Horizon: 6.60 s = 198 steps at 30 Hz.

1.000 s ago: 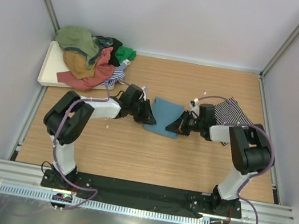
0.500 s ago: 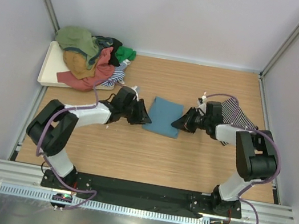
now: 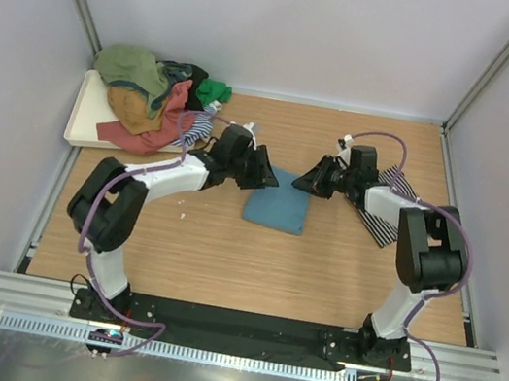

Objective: Fold and stack the tank tops

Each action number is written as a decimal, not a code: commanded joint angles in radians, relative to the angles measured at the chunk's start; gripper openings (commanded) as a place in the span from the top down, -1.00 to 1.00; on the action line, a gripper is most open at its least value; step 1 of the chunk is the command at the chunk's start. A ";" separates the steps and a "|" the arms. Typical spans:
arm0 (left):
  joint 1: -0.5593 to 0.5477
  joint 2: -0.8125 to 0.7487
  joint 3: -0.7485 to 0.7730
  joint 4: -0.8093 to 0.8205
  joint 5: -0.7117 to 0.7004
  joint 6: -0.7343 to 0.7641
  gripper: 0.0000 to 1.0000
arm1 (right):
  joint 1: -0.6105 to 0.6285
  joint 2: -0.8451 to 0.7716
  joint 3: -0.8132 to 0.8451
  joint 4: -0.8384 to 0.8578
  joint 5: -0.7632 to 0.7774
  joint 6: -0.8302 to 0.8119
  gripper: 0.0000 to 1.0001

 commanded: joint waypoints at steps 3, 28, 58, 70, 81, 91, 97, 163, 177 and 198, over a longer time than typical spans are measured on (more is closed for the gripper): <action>0.034 0.161 0.109 0.006 -0.003 -0.005 0.08 | 0.005 0.158 0.064 0.083 0.002 0.061 0.69; 0.075 -0.138 -0.032 -0.165 -0.238 0.181 -0.65 | -0.004 -0.282 0.021 -0.388 0.733 -0.170 -0.54; 0.060 -0.046 -0.055 -0.129 -0.141 0.130 -0.64 | 0.150 -0.004 0.120 -0.598 1.052 -0.106 0.81; 0.058 0.067 -0.028 -0.059 -0.097 0.085 -0.61 | 0.338 -0.242 0.011 -0.615 1.009 -0.054 0.16; 0.060 0.087 -0.020 -0.004 -0.100 0.052 -0.56 | 0.292 -0.166 0.112 -0.497 0.748 -0.058 -0.25; 0.060 0.152 0.043 -0.005 -0.071 0.029 -0.56 | 0.161 -0.065 0.084 -0.339 0.543 -0.038 -0.28; 0.060 0.196 0.057 -0.001 -0.065 -0.010 -0.41 | 0.137 0.004 0.060 -0.256 0.463 -0.018 -0.25; -0.391 0.443 0.437 0.122 -0.385 -0.114 0.17 | -0.331 -0.299 -0.109 -0.488 0.639 -0.112 0.23; -0.380 0.402 0.498 0.010 -0.410 -0.048 -0.32 | -0.331 -0.385 -0.080 -0.577 0.720 -0.104 -0.25; -0.394 0.235 0.190 0.136 -0.269 -0.166 -0.23 | -0.331 -0.690 -0.336 -0.598 0.595 -0.123 -0.01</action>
